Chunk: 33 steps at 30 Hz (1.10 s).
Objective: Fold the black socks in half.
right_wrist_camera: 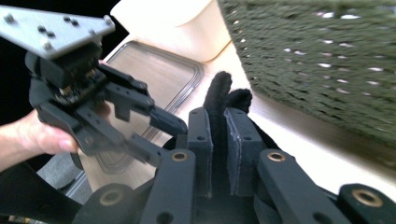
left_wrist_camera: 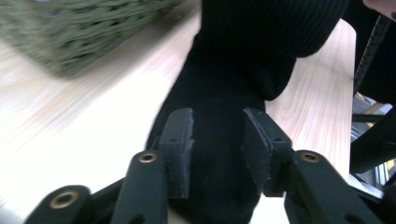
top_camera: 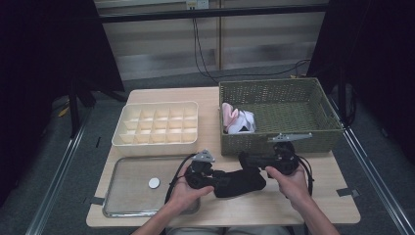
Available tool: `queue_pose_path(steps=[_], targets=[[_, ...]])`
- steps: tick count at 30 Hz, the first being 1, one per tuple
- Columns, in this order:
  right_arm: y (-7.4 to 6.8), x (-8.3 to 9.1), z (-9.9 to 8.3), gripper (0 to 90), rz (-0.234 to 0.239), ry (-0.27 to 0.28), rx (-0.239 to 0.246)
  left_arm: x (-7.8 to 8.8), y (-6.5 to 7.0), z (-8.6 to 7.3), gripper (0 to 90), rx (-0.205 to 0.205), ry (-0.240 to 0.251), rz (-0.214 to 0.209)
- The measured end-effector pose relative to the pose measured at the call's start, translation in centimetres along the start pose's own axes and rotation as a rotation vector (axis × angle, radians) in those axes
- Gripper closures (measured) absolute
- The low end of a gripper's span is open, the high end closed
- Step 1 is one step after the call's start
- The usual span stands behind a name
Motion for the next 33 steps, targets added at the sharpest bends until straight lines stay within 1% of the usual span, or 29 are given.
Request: queue_pose_path(steps=[1, 2, 3, 5, 6, 7, 8, 9, 10, 11, 13, 15, 18, 19, 22, 23, 25, 27, 29, 30, 31, 32, 33], targets=[[-0.1, -0.2, 0.0, 81.0, 0.003, -0.004, -0.001, 0.2, -0.2, -0.2, 59.6, -0.004, -0.002, 0.008], [-0.1, -0.4, 0.0, 81.0, 0.004, -0.008, -0.002, 0.7, -0.6, -0.4, 58.5, -0.015, -0.007, 0.041], [-0.2, -0.6, 0.0, 80.9, 0.004, -0.014, 0.001, 1.0, -0.8, -0.5, 57.0, -0.028, -0.011, 0.053], [-0.2, -1.1, 0.0, 80.8, 0.006, -0.02, -0.003, 1.4, -1.2, -0.9, 56.9, -0.015, 0.004, 0.06], [-0.2, -1.2, 0.1, 80.8, 0.01, -0.023, -0.001, 1.4, -1.4, -1.1, 56.9, -0.003, 0.006, 0.056], [-0.3, -1.6, 0.1, 80.8, 0.01, -0.036, 0.0, 1.3, -1.4, -1.4, 57.1, -0.001, -0.006, 0.046], [-0.4, -1.9, 0.1, 80.7, 0.014, -0.042, 0.003, 1.1, -1.4, -1.6, 59.2, -0.009, -0.014, 0.041], [-0.5, -2.2, 0.1, 80.7, 0.019, -0.047, 0.001, 0.9, -1.4, -1.8, 60.2, -0.023, -0.03, 0.048], [-0.5, -2.6, 0.1, 80.7, 0.023, -0.051, 0.007, 0.7, -1.4, -2.0, 61.5, -0.021, -0.043, 0.042], [-0.6, -3.0, 0.0, 80.6, 0.025, -0.057, 0.006, 0.6, -1.5, -2.1, 62.5, -0.019, -0.045, 0.043], [-0.6, -3.8, -0.1, 80.2, 0.035, -0.067, 0.007, 0.5, -1.6, -2.3, 62.5, 0.001, -0.044, 0.053], [-0.7, -4.5, -0.2, 80.0, 0.035, -0.082, 0.009, 0.5, -1.7, -2.4, 62.5, 0.007, -0.04, 0.058], [-0.6, -5.7, -0.4, 79.8, 0.039, -0.104, 0.012, 0.4, -1.6, -2.5, 64.4, -0.006, -0.05, 0.059], [-0.5, -6.0, -0.5, 79.6, 0.04, -0.112, 0.009, 0.3, -1.5, -2.5, 65.0, 0.0, -0.048, 0.055], [-0.5, -6.6, -0.9, 78.3, 0.034, -0.136, 0.009, -0.1, -1.6, -2.5, 65.8, -0.005, -0.053, 0.056], [-0.6, -6.7, -1.1, 77.0, 0.029, -0.144, 0.01, -0.1, -1.7, -2.5, 65.8, -0.003, -0.059, 0.057], [-0.6, -6.9, -1.5, 71.9, 0.041, -0.153, 0.009, -0.1, -1.7, -2.6, 65.7, 0.001, -0.059, 0.054], [-0.8, -6.7, -1.7, 68.0, 0.051, -0.157, 0.013, 0.0, -1.8, -2.6, 65.6, -0.005, -0.058, 0.059], [-1.0, -6.1, -1.6, 66.1, 0.054, -0.145, 0.017, 0.2, -2.0, -2.6, 65.7, 0.004, -0.05, 0.06], [-1.0, -5.8, -1.5, 64.5, 0.055, -0.139, 0.019, 0.4, -2.1, -2.6, 65.7, 0.007, -0.054, 0.064], [-1.1, -5.5, -1.5, 63.8, 0.052, -0.135, 0.011, 0.4, -2.2, -2.6, 65.8, 0.006, -0.055, 0.064], [-1.1, -5.1, -1.5, 64.2, 0.057, -0.136, 0.014, 0.6, -2.3, -2.6, 66.0, 0.003, -0.057, 0.063], [-1.0, -4.8, -1.6, 64.7, 0.048, -0.14, 0.016, 0.7, -2.4, -2.5, 66.2, 0.01, -0.046, 0.066]])
Point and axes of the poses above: each handheld gripper's, and its own axes: x roughly backward along the jaws, z roughly out of its top, y roughly to its right, the point moved 4 cm from there along -x, roughly forward along the jaws, and after that the axes turned 13 degrees about z, right-handed, at the moved point
